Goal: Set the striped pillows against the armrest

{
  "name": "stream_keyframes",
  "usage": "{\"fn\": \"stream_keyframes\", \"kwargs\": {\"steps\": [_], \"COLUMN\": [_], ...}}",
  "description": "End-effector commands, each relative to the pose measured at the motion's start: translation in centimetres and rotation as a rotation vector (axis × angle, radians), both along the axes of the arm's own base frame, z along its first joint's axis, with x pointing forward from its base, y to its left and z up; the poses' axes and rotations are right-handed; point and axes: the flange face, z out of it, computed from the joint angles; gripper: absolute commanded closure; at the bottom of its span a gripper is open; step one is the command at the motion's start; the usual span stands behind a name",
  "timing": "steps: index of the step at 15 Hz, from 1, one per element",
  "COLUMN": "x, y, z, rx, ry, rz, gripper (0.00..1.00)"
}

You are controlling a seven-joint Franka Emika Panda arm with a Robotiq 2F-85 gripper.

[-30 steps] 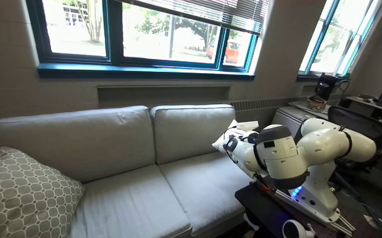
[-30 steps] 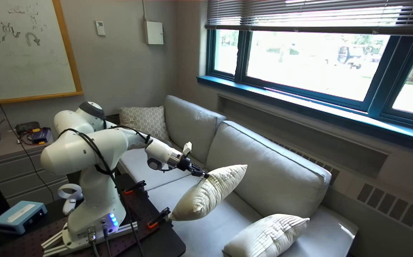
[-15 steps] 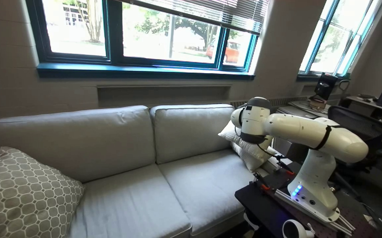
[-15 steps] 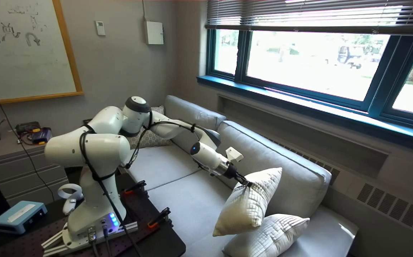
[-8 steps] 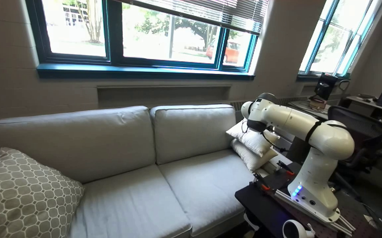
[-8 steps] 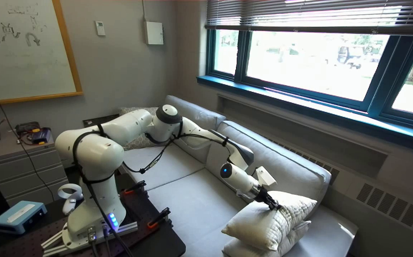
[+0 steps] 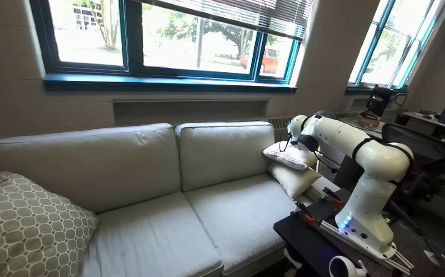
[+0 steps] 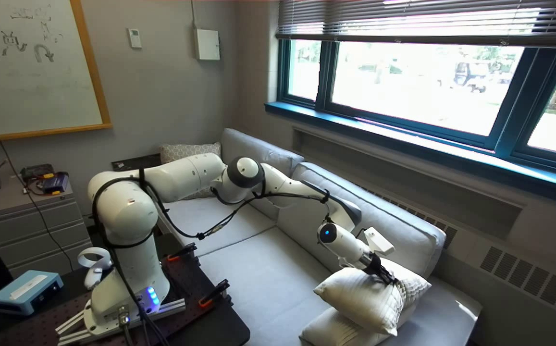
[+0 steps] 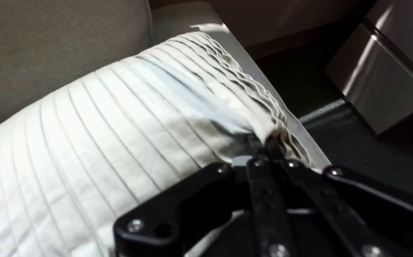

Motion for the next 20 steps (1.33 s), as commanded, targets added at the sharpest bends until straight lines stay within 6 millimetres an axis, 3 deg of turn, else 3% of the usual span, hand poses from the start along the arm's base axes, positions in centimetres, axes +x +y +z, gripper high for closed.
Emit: {"fn": "stream_keyframes", "kwargs": {"steps": [1, 3, 4, 5, 6, 12, 16, 20], "x": [4.1, 5.5, 6.2, 6.6, 7.1, 9.8, 10.3, 10.2], "y": [1.4, 3.4, 4.3, 5.3, 6.8, 12.6, 15.7, 17.4], "z": [1.7, 2.3, 3.6, 3.8, 2.3, 4.2, 2.6, -0.2], "rx": [-0.053, -0.087, -0.11, -0.126, -0.136, -0.192, -0.171, -0.084], "ry": [-0.028, -0.021, -0.027, -0.024, -0.02, -0.04, -0.022, -0.006], "rz": [0.015, 0.029, 0.031, 0.029, 0.036, 0.084, 0.112, 0.138], "gripper": [0.99, 0.99, 0.99, 0.99, 0.99, 0.99, 0.99, 0.99]}}
